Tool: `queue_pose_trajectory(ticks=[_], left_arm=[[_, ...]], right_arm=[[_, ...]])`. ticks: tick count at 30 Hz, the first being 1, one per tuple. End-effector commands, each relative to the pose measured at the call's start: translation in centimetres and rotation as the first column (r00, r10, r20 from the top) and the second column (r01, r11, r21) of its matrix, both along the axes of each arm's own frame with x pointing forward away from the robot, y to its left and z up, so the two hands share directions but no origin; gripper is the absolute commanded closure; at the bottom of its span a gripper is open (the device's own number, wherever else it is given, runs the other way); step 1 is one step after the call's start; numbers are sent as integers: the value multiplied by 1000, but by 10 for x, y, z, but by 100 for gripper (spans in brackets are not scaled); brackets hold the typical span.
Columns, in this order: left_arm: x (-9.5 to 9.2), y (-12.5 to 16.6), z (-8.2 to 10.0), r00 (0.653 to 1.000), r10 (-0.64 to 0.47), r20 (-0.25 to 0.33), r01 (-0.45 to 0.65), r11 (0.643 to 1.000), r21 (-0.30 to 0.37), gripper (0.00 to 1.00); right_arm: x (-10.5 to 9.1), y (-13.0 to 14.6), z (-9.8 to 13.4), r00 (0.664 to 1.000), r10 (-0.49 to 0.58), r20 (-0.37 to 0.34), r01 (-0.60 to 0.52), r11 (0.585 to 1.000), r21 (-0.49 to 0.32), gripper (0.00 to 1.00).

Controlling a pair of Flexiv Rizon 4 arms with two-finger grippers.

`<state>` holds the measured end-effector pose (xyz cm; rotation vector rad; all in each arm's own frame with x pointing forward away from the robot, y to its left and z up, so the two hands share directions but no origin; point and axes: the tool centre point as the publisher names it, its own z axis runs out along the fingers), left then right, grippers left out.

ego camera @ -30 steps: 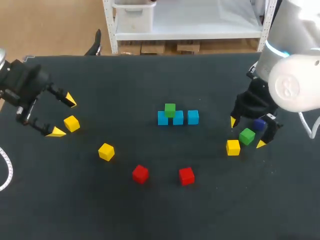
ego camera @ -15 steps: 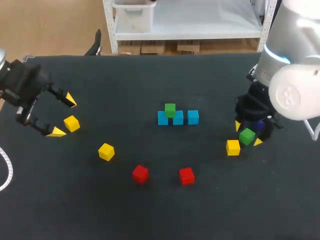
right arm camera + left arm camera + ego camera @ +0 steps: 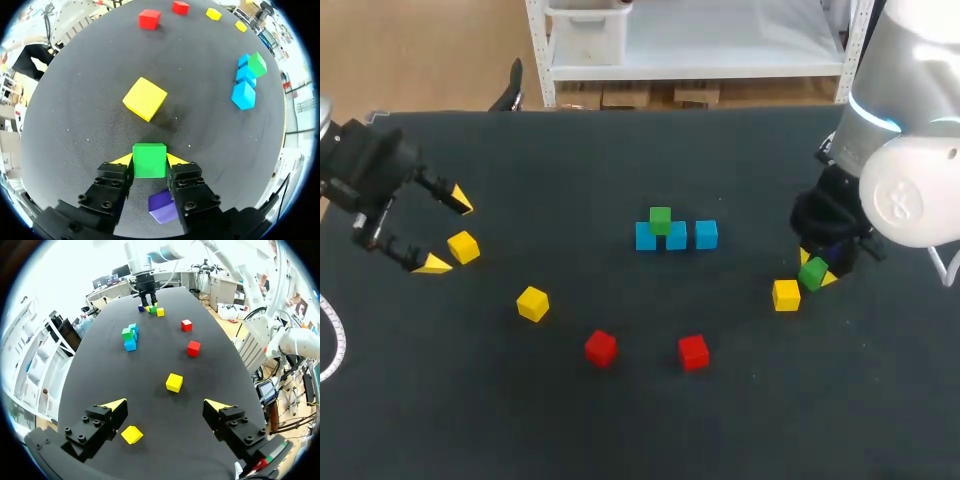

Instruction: Place the blue cubes, place green cubes on the blue cubes, place the yellow cubes on the green cubes, then place the red cubes on the yellow cubes, and place purple cube on the red cubes.

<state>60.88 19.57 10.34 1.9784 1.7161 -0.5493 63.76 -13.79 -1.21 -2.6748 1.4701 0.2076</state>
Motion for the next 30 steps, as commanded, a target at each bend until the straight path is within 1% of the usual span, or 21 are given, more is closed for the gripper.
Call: queue_pose_trajectory(ticks=[1, 2, 4, 11, 12, 13, 17, 20, 23, 30], left_arm=[[1, 1, -1, 1000, -3, 0, 3, 1000, -2, 0], [1, 1, -1, 1000, -3, 0, 3, 1000, -2, 0], [1, 1, -1, 1000, -3, 0, 3, 1000, -2, 0], [1, 1, -1, 1000, -3, 0, 3, 1000, -2, 0], [1, 1, -1, 1000, -3, 0, 3, 1000, -2, 0], [1, 1, -1, 1000, -3, 0, 3, 1000, -2, 0], [1, 1, -1, 1000, -3, 0, 3, 1000, -2, 0], [1, 1, -1, 1000, -3, 0, 3, 1000, -2, 0], [1, 1, -1, 1000, -3, 0, 3, 1000, -2, 0], [1, 1, -1, 1000, -3, 0, 3, 1000, -2, 0]], right_arm=[[3, -2, 15, 999, -29, -13, 29, 1000, -9, 100], [5, -1, 20, 998, -52, -28, 52, 999, -2, 100], [9, 0, 27, 994, -96, -57, 95, 995, -12, 100], [20, 9, 49, 975, -220, -40, 220, 976, -5, 100], [23, 11, 50, 969, -244, -42, 244, 970, -12, 100], [25, 12, 52, 965, -258, -48, 259, 966, -3, 100], [33, 22, 59, 944, -327, -35, 327, 945, -2, 100], [38, 29, 65, 926, -375, -33, 376, 926, 18, 100], [41, 39, 68, 916, -401, -31, 402, 915, 42, 100], [47, 67, 69, 913, -406, -33, 407, 911, 63, 100]])
